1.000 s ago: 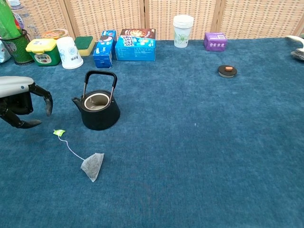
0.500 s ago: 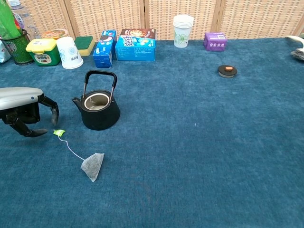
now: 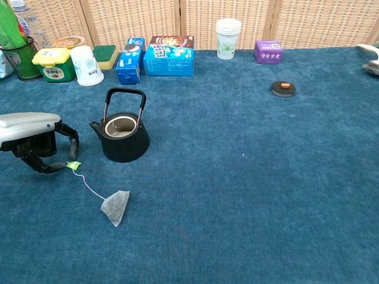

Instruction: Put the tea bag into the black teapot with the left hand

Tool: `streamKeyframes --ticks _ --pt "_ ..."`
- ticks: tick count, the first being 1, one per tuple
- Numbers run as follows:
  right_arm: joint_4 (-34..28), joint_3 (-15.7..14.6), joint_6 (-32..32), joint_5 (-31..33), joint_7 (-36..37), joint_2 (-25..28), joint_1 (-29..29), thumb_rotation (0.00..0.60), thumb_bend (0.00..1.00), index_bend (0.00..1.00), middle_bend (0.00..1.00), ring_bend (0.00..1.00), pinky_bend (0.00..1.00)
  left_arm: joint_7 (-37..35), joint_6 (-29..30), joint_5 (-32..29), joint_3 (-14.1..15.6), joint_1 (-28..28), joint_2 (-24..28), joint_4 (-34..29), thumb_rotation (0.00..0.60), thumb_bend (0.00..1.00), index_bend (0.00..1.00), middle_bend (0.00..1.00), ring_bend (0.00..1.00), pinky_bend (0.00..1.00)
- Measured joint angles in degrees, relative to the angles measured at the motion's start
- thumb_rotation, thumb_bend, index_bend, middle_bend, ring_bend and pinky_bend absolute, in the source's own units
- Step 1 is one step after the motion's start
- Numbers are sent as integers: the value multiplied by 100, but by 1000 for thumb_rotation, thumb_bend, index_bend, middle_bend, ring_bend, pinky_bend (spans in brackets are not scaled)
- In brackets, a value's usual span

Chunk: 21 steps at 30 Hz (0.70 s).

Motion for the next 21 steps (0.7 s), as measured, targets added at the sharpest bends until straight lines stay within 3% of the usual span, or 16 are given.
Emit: streamKeyframes --ticks 21 --pt "75 20 14 45 119 3 -51 600 123 182 183 214 148 152 -33 -215 21 -91 -122 54 600 401 479 1000 1000 911"
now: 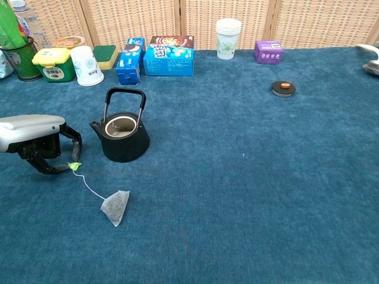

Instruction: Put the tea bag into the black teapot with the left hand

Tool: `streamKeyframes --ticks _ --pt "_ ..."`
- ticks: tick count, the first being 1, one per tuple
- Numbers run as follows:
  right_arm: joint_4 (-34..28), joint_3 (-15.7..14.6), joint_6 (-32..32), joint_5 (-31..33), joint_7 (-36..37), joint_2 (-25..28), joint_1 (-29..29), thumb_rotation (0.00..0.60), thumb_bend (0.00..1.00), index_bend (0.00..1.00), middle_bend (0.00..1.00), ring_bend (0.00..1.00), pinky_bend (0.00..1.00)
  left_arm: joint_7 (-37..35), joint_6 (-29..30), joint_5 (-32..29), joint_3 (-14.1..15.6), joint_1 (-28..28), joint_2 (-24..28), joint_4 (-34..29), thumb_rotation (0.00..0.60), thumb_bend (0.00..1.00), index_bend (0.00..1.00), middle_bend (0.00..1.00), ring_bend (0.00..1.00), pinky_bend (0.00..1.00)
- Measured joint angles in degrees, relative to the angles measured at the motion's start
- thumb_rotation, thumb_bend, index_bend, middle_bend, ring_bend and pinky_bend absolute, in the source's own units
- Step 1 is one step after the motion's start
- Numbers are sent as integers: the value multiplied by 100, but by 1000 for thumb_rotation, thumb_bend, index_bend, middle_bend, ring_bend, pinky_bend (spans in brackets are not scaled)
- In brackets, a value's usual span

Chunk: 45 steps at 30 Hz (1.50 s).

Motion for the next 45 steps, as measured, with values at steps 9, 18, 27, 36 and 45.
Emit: streamKeyframes --ticks 9,18,27,36,45 --pt "-5 17 -9 25 22 16 -10 600 123 182 183 214 149 15 -1 -58 -2 -33 -18 -30 600 402 480 1000 1000 911" --pt "24 9 8 20 44 3 -37 600 122 182 183 214 148 63 -10 -118 15 -62 -29 -38 600 408 487 1000 1000 911" --pt "30 13 11 30 47 2 -50 600 122 182 183 214 148 53 -5 -110 29 -80 -42 -39 600 432 517 1000 1000 911" --pt "27 16 24 33 44 2 -65 600 122 182 183 214 148 45 -14 -121 46 -90 -44 -36 600 455 548 1000 1000 911" --pt "23 14 55 25 61 6 -92 600 123 182 183 214 148 40 -17 -129 52 -104 -29 -59 600 478 569 1000 1000 911"
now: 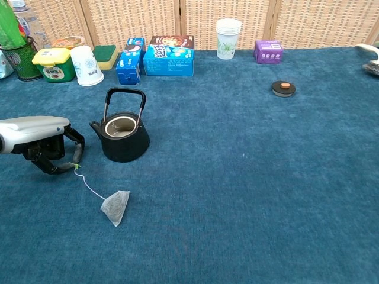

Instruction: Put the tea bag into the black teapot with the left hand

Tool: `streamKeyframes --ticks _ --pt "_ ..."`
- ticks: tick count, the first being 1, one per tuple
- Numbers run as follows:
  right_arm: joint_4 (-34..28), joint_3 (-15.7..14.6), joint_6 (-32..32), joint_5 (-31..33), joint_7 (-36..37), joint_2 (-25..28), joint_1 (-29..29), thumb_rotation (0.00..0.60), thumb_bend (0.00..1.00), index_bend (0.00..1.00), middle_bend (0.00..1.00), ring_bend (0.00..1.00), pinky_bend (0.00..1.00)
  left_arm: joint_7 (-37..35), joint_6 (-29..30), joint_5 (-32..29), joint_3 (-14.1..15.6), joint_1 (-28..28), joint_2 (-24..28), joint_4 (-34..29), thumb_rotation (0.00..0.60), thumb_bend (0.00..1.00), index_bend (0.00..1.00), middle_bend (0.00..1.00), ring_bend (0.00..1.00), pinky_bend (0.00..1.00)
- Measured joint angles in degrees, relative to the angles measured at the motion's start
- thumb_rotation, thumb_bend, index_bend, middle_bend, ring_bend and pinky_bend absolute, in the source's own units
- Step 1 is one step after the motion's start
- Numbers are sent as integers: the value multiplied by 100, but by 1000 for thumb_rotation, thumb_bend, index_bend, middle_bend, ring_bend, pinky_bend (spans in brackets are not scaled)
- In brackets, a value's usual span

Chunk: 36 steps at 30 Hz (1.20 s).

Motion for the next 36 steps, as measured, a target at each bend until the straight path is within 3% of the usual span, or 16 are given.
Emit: streamKeyframes --ticks 25,36 --pt "30 18 69 -1 67 -4 -66 600 123 182 183 215 148 -109 90 37 -10 15 13 -37 600 500 691 1000 1000 920" --pt "57 33 33 -15 105 -22 -41 600 122 182 183 215 148 -654 311 236 -188 85 325 -403 600 500 702 1000 1000 923"
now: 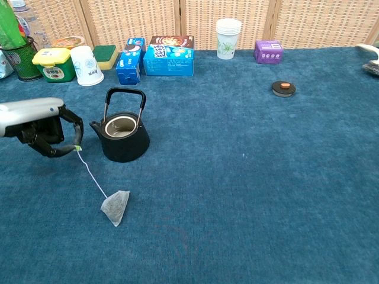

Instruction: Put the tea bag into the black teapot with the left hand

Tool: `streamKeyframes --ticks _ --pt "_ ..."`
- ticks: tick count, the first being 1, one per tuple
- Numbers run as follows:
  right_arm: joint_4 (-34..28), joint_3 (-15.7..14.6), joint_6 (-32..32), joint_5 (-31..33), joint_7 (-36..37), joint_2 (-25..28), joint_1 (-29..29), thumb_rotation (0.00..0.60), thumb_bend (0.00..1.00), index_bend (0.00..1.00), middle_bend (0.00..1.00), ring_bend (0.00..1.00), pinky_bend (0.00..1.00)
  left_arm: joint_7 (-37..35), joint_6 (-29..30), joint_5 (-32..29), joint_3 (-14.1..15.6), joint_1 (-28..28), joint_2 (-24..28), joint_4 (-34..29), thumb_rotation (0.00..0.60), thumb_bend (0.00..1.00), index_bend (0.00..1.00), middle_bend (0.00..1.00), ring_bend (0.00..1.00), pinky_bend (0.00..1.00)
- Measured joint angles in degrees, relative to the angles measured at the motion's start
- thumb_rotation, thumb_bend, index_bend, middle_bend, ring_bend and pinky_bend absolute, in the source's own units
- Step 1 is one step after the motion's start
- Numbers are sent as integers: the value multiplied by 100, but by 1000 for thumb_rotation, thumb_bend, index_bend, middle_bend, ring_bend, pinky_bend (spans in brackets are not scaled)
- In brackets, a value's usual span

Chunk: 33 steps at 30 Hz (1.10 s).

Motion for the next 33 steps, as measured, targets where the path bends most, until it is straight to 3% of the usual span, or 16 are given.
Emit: streamKeyframes --ticks 21,33 --pt "279 -58 36 -52 425 -68 -95 600 122 182 183 215 149 -1376 538 658 -498 24 764 -1131 600 501 716 1000 1000 932" --pt "425 -105 -135 -50 559 -155 -62 600 123 182 183 215 148 -2089 735 898 -764 -37 1071 -1424 600 502 715 1000 1000 933"
